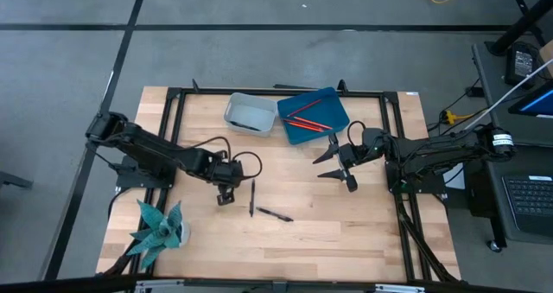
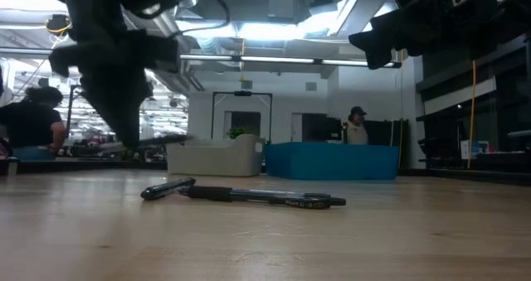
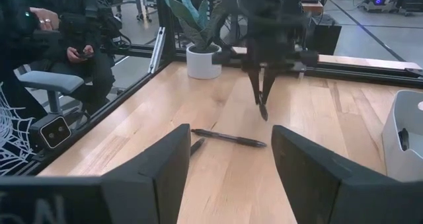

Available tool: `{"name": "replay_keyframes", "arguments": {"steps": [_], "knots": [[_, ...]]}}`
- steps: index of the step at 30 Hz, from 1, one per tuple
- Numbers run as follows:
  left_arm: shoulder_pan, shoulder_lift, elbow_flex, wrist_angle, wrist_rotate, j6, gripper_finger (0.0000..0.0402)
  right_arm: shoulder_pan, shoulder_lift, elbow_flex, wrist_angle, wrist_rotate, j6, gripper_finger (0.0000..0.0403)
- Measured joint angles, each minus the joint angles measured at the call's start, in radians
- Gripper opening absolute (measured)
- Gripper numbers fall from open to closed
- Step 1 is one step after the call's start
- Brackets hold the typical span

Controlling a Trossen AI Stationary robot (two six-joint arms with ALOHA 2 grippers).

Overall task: Sort pens & pencils
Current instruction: Put the black pen into the gray bin

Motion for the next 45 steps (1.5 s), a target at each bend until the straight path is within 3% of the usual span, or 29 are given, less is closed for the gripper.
{"name": "replay_keyframes", "arguments": {"steps": [12,20,23,36,45], "knots": [[-0.067,-0.202,0.003,-0.037,-0.08,0.003,0.0018,0.0,0.0,0.0,-0.011,0.0,0.0,0.0213],[-0.108,-0.317,0.0,-0.029,-0.281,0.098,0.0018,0.0,0.0,0.0,-0.011,0.0,0.0,0.0213],[-0.106,-0.362,-0.031,0.016,-0.302,0.128,0.0018,0.0,0.0,0.0,-0.011,0.0,0.0,0.0213],[-0.103,-0.576,-0.284,0.364,-0.393,0.214,0.0018,0.0,0.0,0.0,-0.012,0.0,0.0,0.0213],[-0.072,-0.71,-0.524,0.765,-0.411,0.34,0.0018,0.0,0.0,0.0,-0.013,0.0,0.0,0.0213]]}}
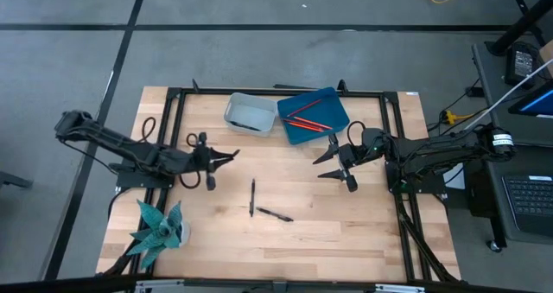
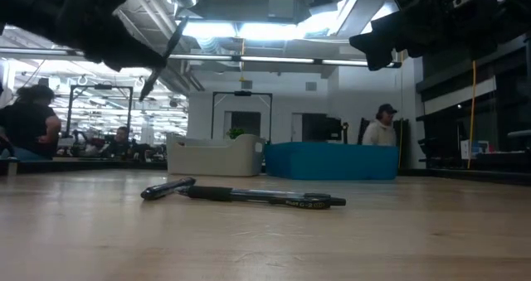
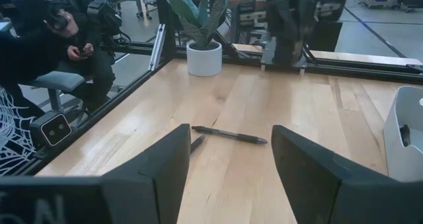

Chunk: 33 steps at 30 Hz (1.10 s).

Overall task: Sort pens & pencils
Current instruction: Put the black pen into the gray bin

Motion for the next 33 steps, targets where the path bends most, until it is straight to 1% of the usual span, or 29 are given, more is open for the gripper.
{"name": "replay_keyframes", "arguments": {"steps": [2,6,14,20,28,33], "knots": [[0.015,-0.018,-0.049,0.068,0.007,0.001,0.0018,0.0,0.0,0.0,0.0,0.0,0.0,0.0213],[0.043,-0.044,-0.116,0.141,0.034,0.002,0.0018,0.0,0.0,0.0,0.0,0.0,0.0,0.0213],[0.117,-0.055,-0.123,0.211,0.035,0.073,0.0018,0.0,0.0,0.0,0.0,0.0,-0.007,0.0213],[0.216,-0.055,-0.124,0.241,0.001,0.074,0.0018,0.0,0.0,0.0,0.0,0.0,-0.026,0.0213],[0.356,0.018,-0.124,0.362,0.002,0.132,0.0018,-0.001,0.0,0.0,0.0,0.001,-0.026,0.0213],[0.437,0.082,-0.124,0.394,0.088,0.135,0.0018,-0.001,0.0,0.0,0.0,0.001,-0.03,0.0213]]}}
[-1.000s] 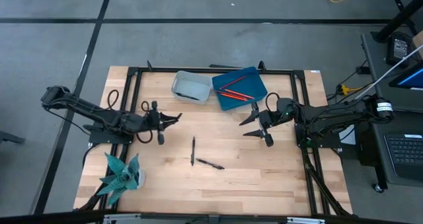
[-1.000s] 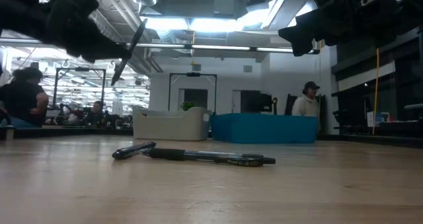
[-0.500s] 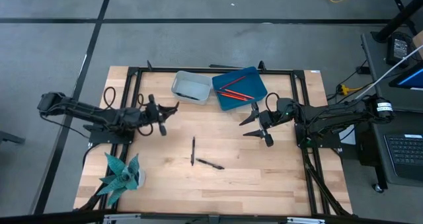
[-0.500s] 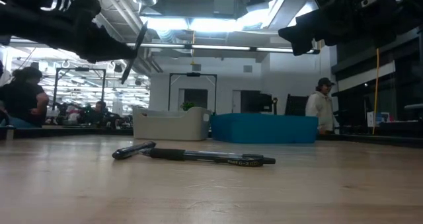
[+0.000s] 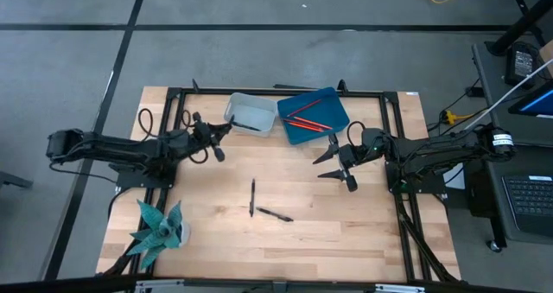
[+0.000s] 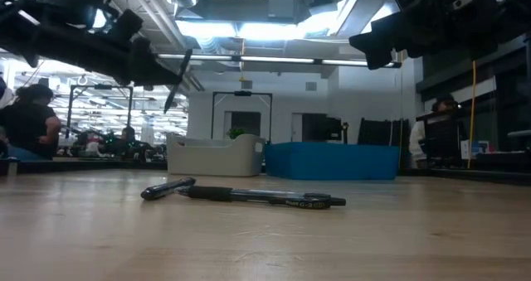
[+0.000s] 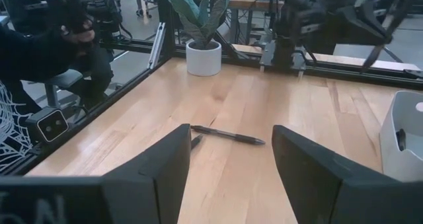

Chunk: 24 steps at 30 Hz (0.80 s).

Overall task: Sort pens & pencils
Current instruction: Put the black pen into the gray bin

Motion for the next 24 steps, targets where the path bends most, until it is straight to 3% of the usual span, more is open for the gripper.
{"name": "replay_keyframes", "arguments": {"steps": [7,12,24], "knots": [[0.146,0.086,0.0,0.094,0.149,0.008,0.0018,0.0,0.0,0.0,0.005,0.002,-0.001,0.0213],[0.244,0.147,0.015,0.118,0.243,0.001,0.0018,0.0,0.0,0.0,0.006,0.069,-0.008,0.0213],[0.393,0.387,0.17,0.126,0.401,0.037,0.0018,0.0,0.0,0.0,0.007,0.079,-0.023,0.0213]]}}
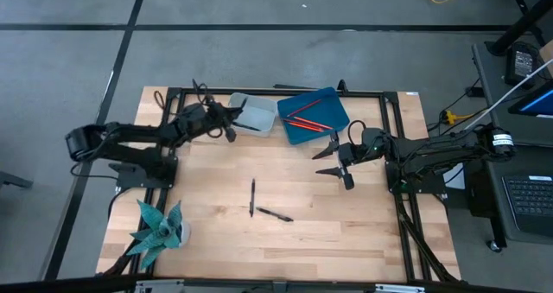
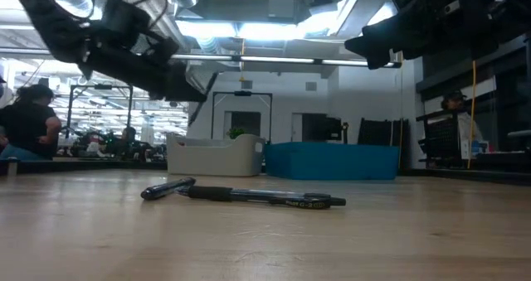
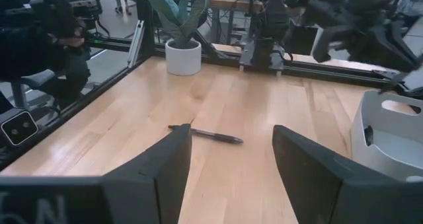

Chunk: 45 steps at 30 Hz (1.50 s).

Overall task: Sort pens & pencils
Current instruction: Put the black pen into the gray bin

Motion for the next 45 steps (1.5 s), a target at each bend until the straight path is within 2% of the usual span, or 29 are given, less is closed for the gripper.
{"name": "replay_keyframes", "arguments": {"steps": [9,12,15,26,34,45], "knots": [[0.056,0.15,0.09,-0.043,0.122,0.046,0.0018,0.0,0.0,0.0,-0.013,0.0,0.001,0.0213],[0.069,0.165,0.159,-0.255,0.167,0.09,0.0018,0.0,0.0,0.0,-0.023,0.0,0.001,0.0213],[0.071,0.183,0.25,-0.496,0.145,0.147,0.0018,0.0,0.0,0.0,-0.023,0.0,0.0,0.0213],[0.071,0.19,0.505,-0.905,0.118,0.267,0.0018,0.0,0.0,0.0,-0.036,0.0,0.003,0.0213],[0.071,0.222,0.559,-0.979,0.118,0.312,0.0018,0.0,0.0,0.0,-0.037,0.0,0.001,0.0213],[0.079,0.474,0.696,-1.11,0.115,0.36,0.0018,0.0,-0.001,0.0,-0.037,-0.001,0.002,0.0213]]}}
